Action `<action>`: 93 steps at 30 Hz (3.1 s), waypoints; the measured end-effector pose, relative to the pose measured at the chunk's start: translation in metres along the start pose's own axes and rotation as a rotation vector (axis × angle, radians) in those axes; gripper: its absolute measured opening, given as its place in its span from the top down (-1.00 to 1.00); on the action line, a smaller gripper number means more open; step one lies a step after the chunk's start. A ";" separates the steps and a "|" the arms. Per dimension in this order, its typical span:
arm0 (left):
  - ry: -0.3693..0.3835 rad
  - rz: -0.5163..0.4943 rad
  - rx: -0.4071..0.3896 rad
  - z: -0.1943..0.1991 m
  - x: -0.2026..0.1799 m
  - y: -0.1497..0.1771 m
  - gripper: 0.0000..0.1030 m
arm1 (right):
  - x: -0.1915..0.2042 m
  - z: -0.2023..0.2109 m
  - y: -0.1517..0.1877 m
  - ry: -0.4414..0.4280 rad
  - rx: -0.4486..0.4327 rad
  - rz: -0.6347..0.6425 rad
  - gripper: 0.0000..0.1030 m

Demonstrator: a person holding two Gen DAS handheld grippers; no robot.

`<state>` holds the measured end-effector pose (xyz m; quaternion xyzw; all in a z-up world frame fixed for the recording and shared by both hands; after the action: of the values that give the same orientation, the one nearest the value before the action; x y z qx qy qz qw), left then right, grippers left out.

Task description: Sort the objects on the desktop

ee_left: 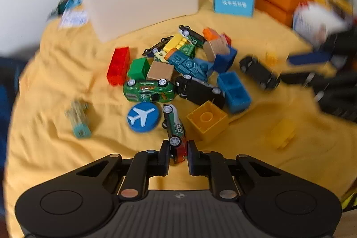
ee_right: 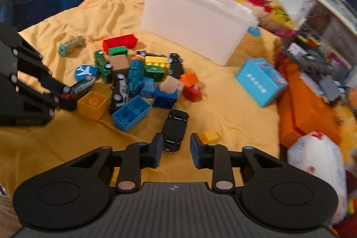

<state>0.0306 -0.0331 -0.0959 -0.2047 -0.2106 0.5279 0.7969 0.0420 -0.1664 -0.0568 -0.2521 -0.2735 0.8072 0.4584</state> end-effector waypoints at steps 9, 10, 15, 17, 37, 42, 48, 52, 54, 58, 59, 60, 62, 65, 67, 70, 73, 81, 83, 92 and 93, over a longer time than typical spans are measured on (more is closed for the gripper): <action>0.152 0.441 -0.033 0.020 0.002 0.019 0.66 | -0.001 -0.032 -0.004 -0.104 -0.009 0.072 0.51; 0.157 0.445 -0.038 0.020 0.002 0.018 0.66 | 0.004 -0.037 -0.004 -0.089 0.001 0.093 0.48; 0.189 0.451 -0.043 0.009 0.012 0.018 0.66 | 0.004 -0.051 0.006 0.026 0.025 0.150 0.66; 0.219 0.476 -0.052 0.008 0.021 0.023 0.66 | -0.005 -0.050 0.007 0.023 0.034 0.104 0.66; 0.050 0.087 -0.073 0.016 0.029 0.020 0.15 | -0.037 -0.022 0.006 -0.169 0.091 -0.382 0.24; 0.072 0.095 -0.016 0.000 0.028 0.025 0.20 | -0.026 -0.037 0.009 -0.137 0.127 -0.326 0.16; 0.066 0.069 -0.025 -0.002 0.026 0.025 0.33 | -0.023 -0.043 0.020 -0.112 0.142 -0.300 0.19; 0.058 0.043 -0.024 0.000 0.024 0.022 0.34 | -0.016 -0.040 0.020 -0.092 0.125 -0.254 0.35; 0.060 0.054 -0.042 0.007 0.026 0.017 0.34 | -0.015 -0.039 0.019 -0.086 0.123 -0.240 0.36; 0.027 0.029 -0.130 0.035 0.034 -0.010 0.36 | -0.020 -0.031 0.012 -0.091 0.116 -0.250 0.37; 0.022 0.028 -0.151 0.041 0.037 -0.019 0.36 | -0.023 -0.027 0.006 -0.086 0.100 -0.249 0.37; 0.016 0.026 -0.176 0.048 0.040 -0.028 0.36 | -0.025 -0.024 0.001 -0.085 0.085 -0.248 0.36; 0.006 0.025 -0.228 0.059 0.048 -0.048 0.36 | -0.031 -0.017 -0.015 -0.078 0.042 -0.244 0.36; -0.024 0.003 -0.299 0.067 0.061 -0.084 0.36 | -0.040 -0.010 -0.044 -0.067 -0.030 -0.229 0.36; -0.048 -0.018 -0.344 0.071 0.070 -0.111 0.36 | -0.049 -0.008 -0.069 -0.059 -0.091 -0.221 0.36; -0.079 -0.033 -0.421 0.074 0.083 -0.154 0.36 | -0.061 -0.010 -0.108 -0.048 -0.170 -0.220 0.36; -0.111 -0.031 -0.475 0.068 0.095 -0.194 0.36 | -0.073 -0.017 -0.149 -0.037 -0.252 -0.233 0.36; -0.163 0.042 -0.495 0.016 0.138 -0.261 0.36 | -0.090 -0.073 -0.230 -0.029 -0.313 -0.299 0.36; -0.189 0.039 -0.466 -0.003 0.146 -0.268 0.36 | -0.089 -0.091 -0.242 -0.025 -0.295 -0.312 0.36; -0.212 0.073 -0.363 -0.047 0.162 -0.263 0.34 | -0.078 -0.147 -0.245 -0.022 -0.185 -0.315 0.29; -0.220 0.072 -0.362 -0.045 0.162 -0.263 0.34 | -0.077 -0.147 -0.245 -0.027 -0.186 -0.312 0.29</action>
<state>0.3117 0.0176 0.0304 -0.2929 -0.3803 0.5290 0.6998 0.3211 -0.0977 0.0141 -0.2370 -0.3889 0.7009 0.5488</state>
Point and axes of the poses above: each gripper's, at about its wrist camera, not at the fingertips, and z roughly against the way its jaws point, x to its left, y to its underside, the point moved 6 cm from there along -z, roughly the way its jaws point, and after that the axes turned 10 degrees about -z, right-handed, at the moved point
